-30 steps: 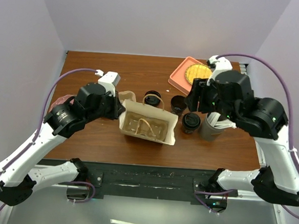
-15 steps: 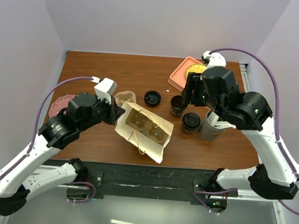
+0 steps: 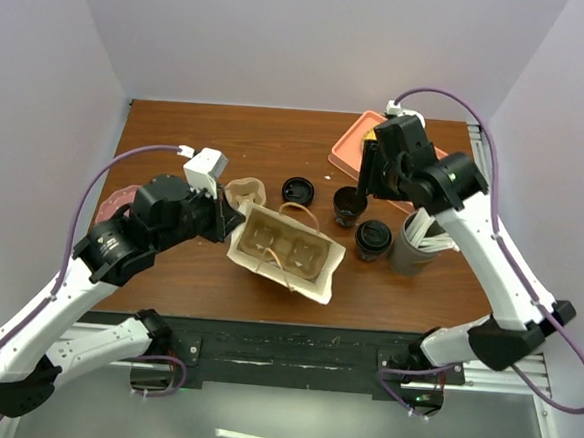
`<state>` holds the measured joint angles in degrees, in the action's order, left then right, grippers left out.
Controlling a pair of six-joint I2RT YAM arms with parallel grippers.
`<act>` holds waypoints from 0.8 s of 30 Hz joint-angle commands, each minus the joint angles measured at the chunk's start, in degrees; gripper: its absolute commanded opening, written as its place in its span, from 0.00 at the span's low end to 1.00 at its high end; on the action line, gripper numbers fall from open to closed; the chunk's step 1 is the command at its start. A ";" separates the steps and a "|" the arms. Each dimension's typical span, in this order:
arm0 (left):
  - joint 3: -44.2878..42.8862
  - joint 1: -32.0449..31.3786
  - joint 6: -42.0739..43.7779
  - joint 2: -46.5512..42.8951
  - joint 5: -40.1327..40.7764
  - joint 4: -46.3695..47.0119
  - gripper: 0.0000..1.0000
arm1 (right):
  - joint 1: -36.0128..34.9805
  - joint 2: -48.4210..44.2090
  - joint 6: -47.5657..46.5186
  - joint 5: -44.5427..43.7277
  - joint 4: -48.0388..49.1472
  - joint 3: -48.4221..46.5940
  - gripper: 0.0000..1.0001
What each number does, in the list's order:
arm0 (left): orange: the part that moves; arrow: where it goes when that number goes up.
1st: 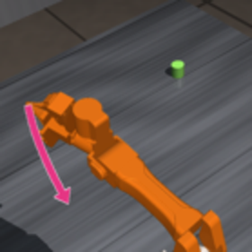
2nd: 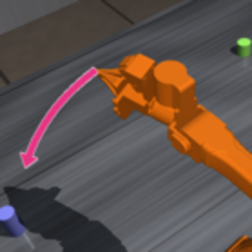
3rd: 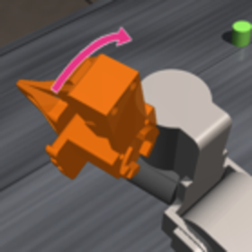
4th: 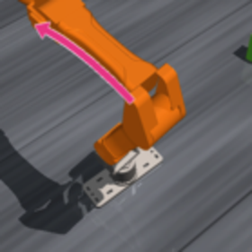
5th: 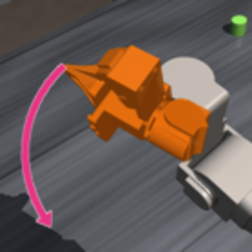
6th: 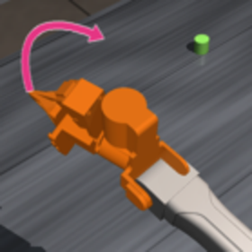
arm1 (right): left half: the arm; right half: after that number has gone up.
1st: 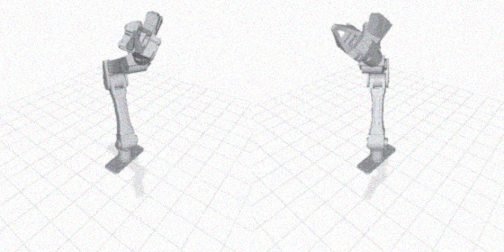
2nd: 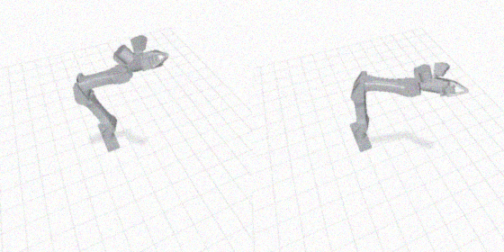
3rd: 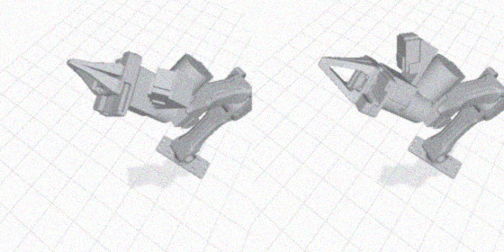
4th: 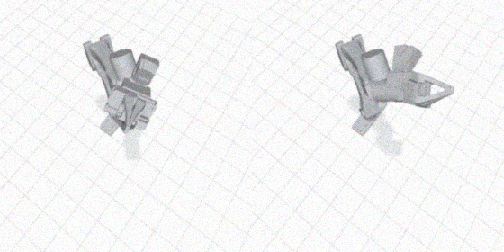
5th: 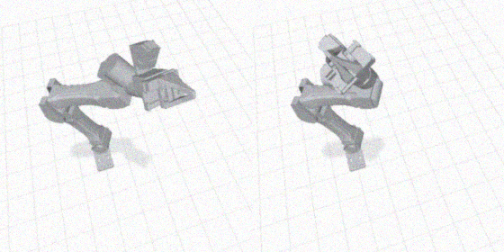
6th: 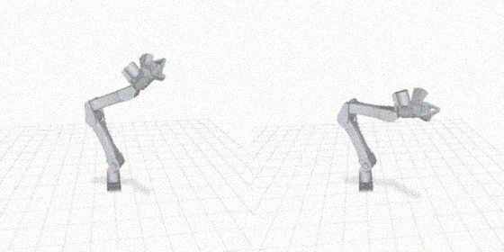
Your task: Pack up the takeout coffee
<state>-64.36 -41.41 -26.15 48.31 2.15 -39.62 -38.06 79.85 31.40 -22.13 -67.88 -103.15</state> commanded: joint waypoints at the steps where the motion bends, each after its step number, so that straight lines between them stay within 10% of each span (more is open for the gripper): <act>1: -5.16 -0.08 -5.83 1.34 -0.04 -4.85 0.00 | 5.71 4.76 -3.97 7.36 -0.58 0.85 0.60; 24: -6.83 0.01 -8.56 2.92 1.89 -10.40 0.18 | 16.09 17.43 -19.53 17.37 -2.52 9.29 0.79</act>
<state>-71.35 -41.39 -33.76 50.65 6.02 -53.58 -23.09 95.35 15.53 -7.40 -69.04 -93.41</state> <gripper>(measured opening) 0.173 0.786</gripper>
